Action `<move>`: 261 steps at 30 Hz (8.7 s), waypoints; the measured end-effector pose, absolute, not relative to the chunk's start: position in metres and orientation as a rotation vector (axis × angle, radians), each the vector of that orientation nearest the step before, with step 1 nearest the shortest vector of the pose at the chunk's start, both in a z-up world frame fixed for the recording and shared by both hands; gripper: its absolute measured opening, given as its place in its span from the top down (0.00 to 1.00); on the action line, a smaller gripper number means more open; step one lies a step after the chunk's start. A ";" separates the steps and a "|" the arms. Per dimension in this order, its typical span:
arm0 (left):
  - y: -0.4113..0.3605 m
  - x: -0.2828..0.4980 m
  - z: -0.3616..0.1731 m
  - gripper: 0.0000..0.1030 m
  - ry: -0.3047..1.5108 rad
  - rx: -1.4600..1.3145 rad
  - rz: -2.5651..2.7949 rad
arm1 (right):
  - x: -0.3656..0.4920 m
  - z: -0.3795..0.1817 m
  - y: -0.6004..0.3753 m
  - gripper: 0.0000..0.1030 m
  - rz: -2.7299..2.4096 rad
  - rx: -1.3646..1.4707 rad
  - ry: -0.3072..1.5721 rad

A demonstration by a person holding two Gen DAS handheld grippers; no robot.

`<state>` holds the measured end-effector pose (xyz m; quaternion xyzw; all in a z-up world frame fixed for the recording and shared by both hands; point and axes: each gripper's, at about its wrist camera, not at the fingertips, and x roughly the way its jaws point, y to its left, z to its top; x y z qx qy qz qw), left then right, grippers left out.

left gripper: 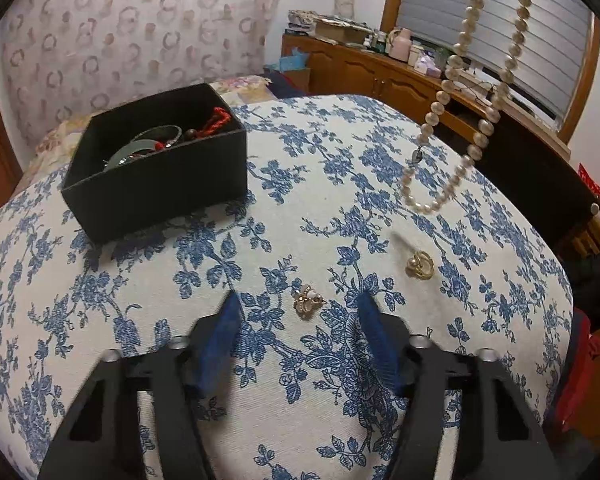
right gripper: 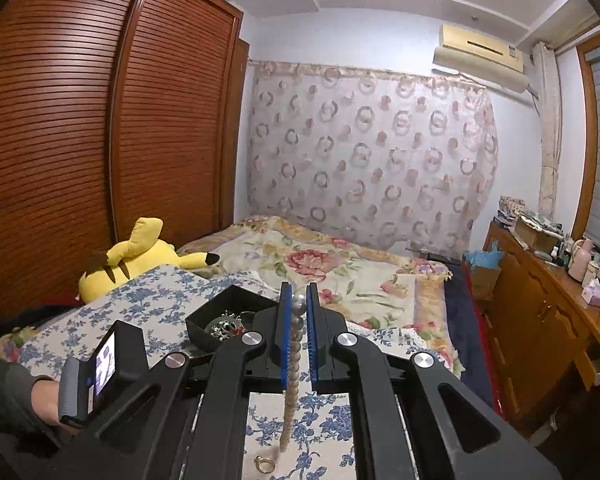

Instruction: Organize jewelry

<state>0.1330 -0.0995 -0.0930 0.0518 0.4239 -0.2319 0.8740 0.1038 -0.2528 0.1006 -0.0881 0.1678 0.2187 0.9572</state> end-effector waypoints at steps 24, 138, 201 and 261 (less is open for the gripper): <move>-0.063 0.143 -0.055 0.93 0.800 0.031 -0.478 | 0.127 0.100 -0.227 0.92 0.483 -0.191 0.358; -0.011 0.140 -0.073 0.10 0.796 0.006 -0.270 | 0.183 -0.040 -0.186 0.79 0.588 -0.177 0.724; -0.002 0.038 0.011 0.08 0.520 0.039 -0.035 | 0.061 0.004 -0.217 0.03 0.277 0.024 0.458; -0.001 0.034 0.013 0.08 0.506 0.017 -0.046 | 0.060 0.000 -0.217 0.03 0.273 0.030 0.462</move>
